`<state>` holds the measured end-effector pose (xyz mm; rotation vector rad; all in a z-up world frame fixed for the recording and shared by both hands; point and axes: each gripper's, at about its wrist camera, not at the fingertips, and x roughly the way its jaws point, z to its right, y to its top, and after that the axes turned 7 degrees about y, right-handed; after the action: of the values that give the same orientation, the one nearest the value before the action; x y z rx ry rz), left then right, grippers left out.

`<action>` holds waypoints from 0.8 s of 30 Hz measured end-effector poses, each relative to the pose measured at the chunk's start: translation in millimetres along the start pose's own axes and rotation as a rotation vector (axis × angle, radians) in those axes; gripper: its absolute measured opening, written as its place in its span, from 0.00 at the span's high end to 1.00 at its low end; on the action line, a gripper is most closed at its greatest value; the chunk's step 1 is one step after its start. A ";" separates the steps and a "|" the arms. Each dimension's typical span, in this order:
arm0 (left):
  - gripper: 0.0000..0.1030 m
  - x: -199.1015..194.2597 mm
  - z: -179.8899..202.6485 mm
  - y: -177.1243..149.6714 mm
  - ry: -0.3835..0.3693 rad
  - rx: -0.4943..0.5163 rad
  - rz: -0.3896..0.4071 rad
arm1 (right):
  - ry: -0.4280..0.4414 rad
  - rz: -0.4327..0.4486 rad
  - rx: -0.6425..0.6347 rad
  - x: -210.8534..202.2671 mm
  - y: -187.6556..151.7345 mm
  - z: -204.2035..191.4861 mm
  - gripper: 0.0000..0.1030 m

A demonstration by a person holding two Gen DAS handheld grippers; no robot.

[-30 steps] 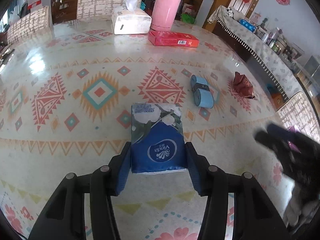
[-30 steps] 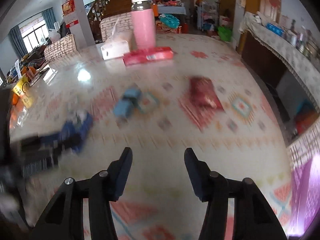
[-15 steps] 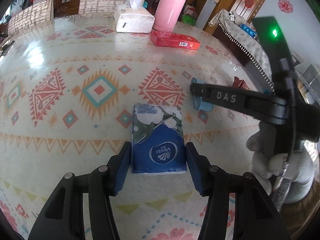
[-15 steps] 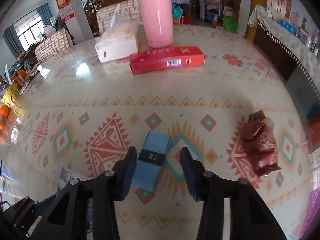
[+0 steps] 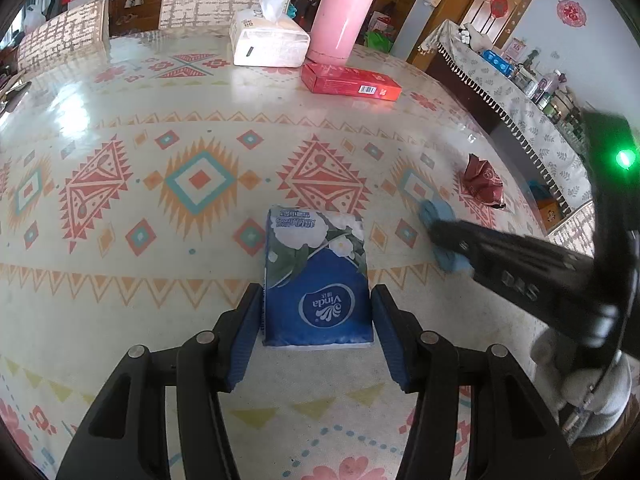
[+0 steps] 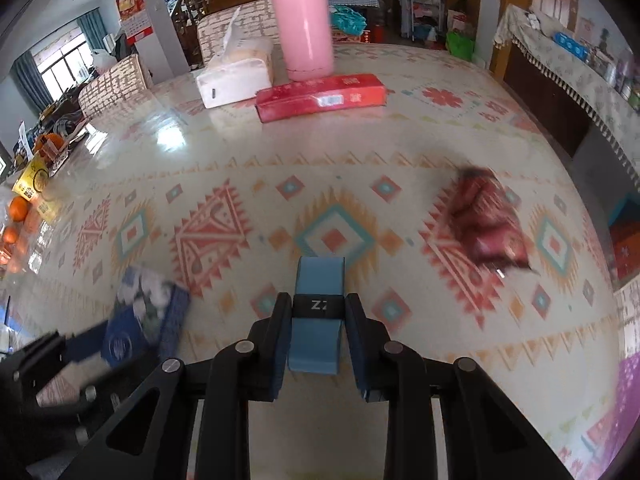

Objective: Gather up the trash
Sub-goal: 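Grasp the blue tape roll with the right tool while left tool holds the tissue pack, then lift the Vinda tissue pack and blue tape roll above the table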

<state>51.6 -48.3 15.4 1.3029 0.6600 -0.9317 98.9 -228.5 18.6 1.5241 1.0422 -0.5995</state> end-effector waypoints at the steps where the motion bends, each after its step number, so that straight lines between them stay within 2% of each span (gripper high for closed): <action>1: 0.48 0.0 0.4 0.0 0.001 0.002 0.001 | -0.011 0.002 0.001 -3.5 -3.7 2.3 0.72; 8: 0.42 0.6 5.6 -0.8 0.009 0.022 0.010 | -0.069 0.035 -0.015 -24.8 -27.9 9.1 0.72; 15: 0.40 1.2 7.6 -1.4 0.019 0.039 0.014 | -0.086 0.046 -0.073 -34.4 -50.8 -6.6 0.72; 17: 0.52 0.0 0.4 0.6 -0.008 0.010 0.001 | -0.088 0.052 -0.083 -36.6 -56.7 -11.5 0.72; 20: 0.52 0.3 -11.4 4.3 -0.059 -0.038 -0.010 | -0.090 0.060 -0.086 -37.7 -63.6 -15.3 0.72; 24: 0.52 0.1 -17.3 5.5 -0.071 -0.063 -0.016 | -0.106 0.062 -0.086 -34.8 -67.8 -17.0 0.72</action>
<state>58.0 -31.4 15.0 1.2056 0.6406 -0.9583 21.0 -224.3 17.1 1.4289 0.9249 -0.5791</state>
